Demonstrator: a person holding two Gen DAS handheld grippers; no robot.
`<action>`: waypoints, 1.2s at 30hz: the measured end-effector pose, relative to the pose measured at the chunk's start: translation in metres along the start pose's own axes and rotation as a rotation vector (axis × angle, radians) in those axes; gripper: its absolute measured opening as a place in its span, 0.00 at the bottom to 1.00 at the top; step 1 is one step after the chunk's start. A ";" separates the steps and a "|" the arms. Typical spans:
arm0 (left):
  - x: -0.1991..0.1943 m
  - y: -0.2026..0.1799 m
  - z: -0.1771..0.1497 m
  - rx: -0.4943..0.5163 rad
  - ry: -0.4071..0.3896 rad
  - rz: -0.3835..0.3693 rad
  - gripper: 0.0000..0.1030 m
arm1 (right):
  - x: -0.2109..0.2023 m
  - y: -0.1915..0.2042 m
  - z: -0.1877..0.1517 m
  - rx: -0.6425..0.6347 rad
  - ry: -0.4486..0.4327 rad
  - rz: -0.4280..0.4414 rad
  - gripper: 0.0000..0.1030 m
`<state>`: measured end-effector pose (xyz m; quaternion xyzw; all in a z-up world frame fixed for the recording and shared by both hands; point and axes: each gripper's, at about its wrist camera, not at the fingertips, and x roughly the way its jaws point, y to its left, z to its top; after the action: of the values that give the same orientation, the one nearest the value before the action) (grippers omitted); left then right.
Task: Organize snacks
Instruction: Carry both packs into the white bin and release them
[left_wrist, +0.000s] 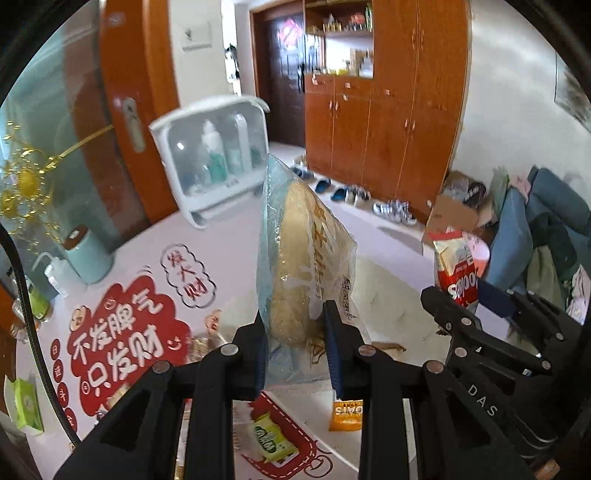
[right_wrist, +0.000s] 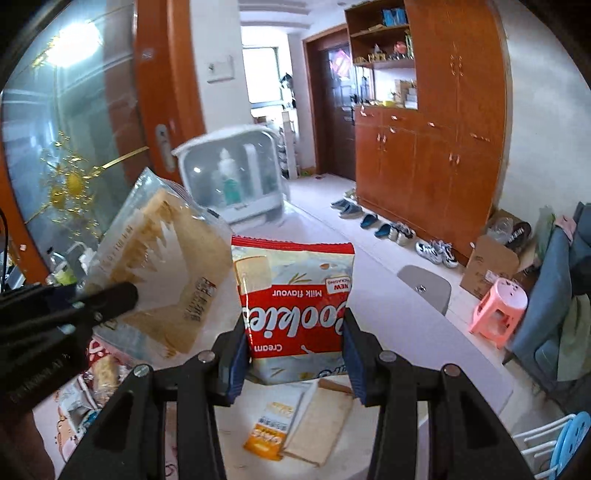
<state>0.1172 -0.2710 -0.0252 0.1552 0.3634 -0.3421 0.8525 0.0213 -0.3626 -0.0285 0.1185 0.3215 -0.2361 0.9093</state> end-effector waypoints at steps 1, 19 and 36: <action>0.010 -0.004 -0.001 0.008 0.018 0.004 0.25 | 0.008 -0.004 -0.003 0.002 0.019 -0.009 0.44; 0.089 -0.021 -0.036 0.092 0.199 0.183 0.85 | 0.092 -0.035 -0.055 -0.023 0.303 -0.060 0.67; 0.049 0.004 -0.071 0.035 0.235 0.184 0.85 | 0.075 -0.025 -0.069 -0.005 0.334 -0.050 0.67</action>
<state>0.1086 -0.2548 -0.1092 0.2414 0.4388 -0.2484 0.8292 0.0235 -0.3853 -0.1310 0.1461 0.4717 -0.2348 0.8373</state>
